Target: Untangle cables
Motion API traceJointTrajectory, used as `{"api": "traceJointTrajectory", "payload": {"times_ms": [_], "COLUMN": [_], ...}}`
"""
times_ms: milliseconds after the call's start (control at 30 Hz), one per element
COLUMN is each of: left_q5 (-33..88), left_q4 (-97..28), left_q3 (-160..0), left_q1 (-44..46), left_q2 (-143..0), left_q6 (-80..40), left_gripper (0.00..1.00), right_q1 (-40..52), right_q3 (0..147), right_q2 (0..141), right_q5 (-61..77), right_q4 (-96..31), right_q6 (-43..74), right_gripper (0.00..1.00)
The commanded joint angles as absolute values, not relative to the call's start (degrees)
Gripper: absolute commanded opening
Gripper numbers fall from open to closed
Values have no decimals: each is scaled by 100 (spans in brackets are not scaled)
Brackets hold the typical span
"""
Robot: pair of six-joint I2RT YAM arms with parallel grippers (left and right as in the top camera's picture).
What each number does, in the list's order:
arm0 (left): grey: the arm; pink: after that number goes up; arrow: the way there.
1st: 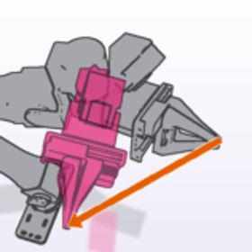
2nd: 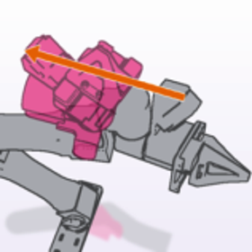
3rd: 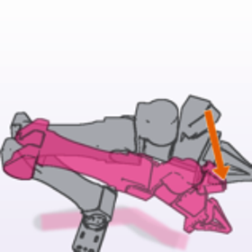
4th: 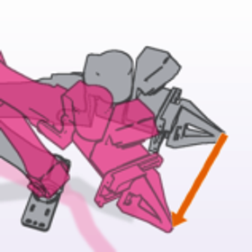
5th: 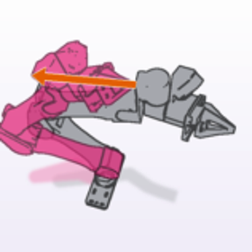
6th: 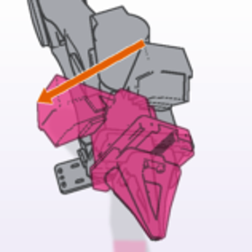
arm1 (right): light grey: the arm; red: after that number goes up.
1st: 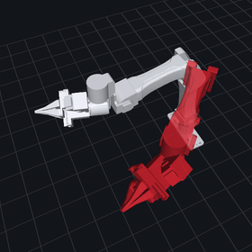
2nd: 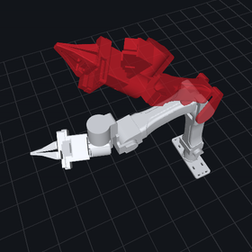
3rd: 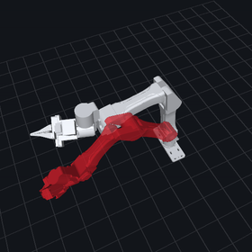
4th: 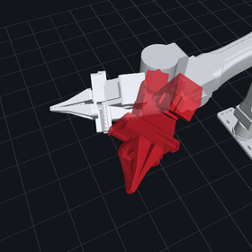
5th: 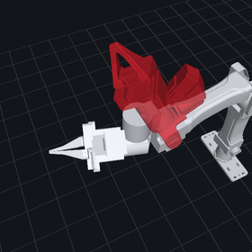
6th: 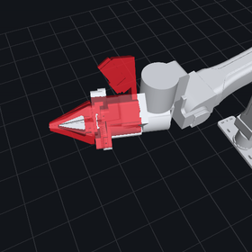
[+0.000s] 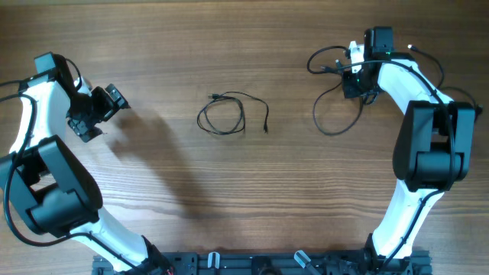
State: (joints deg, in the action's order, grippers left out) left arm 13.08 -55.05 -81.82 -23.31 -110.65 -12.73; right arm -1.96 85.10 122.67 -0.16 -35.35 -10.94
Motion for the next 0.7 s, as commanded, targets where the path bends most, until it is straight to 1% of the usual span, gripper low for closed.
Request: {"api": "traceJointTrajectory", "payload": {"times_ms": [0,233,333,467,567,667], "left_q5": [1253,1253,1253,1253,1253,1253], "left_q4": [-5492,-5492,-5492,-5492,-5492,-5492], "left_q3": [-8219,-8219,-8219,-8219,-8219,-8219], "left_q1": [-2338,-2338,-2338,-2338,-2338,-2338], "left_q2": [-10951,-10951,-10951,-10951,-10951,-10951], "left_q6": [-1284,-1284,-1284,-1284,-1284,-1284], "left_gripper": [100,100,100,100,100,100], "right_q1": [-373,-1155,-1688,-2226,-2432,-2502], "right_q3": [8390,8390,8390,8390,8390,8390], "right_q2": [12420,12420,12420,12420,12420,12420], "right_q5": [-62,-64,-62,38,351,64], "right_q4": [-3765,-4150,-4298,-4313,-4300,-4178], "right_q6": [-965,-895,-707,27,36,40], "right_gripper": [30,11,6,4,5,4]}}
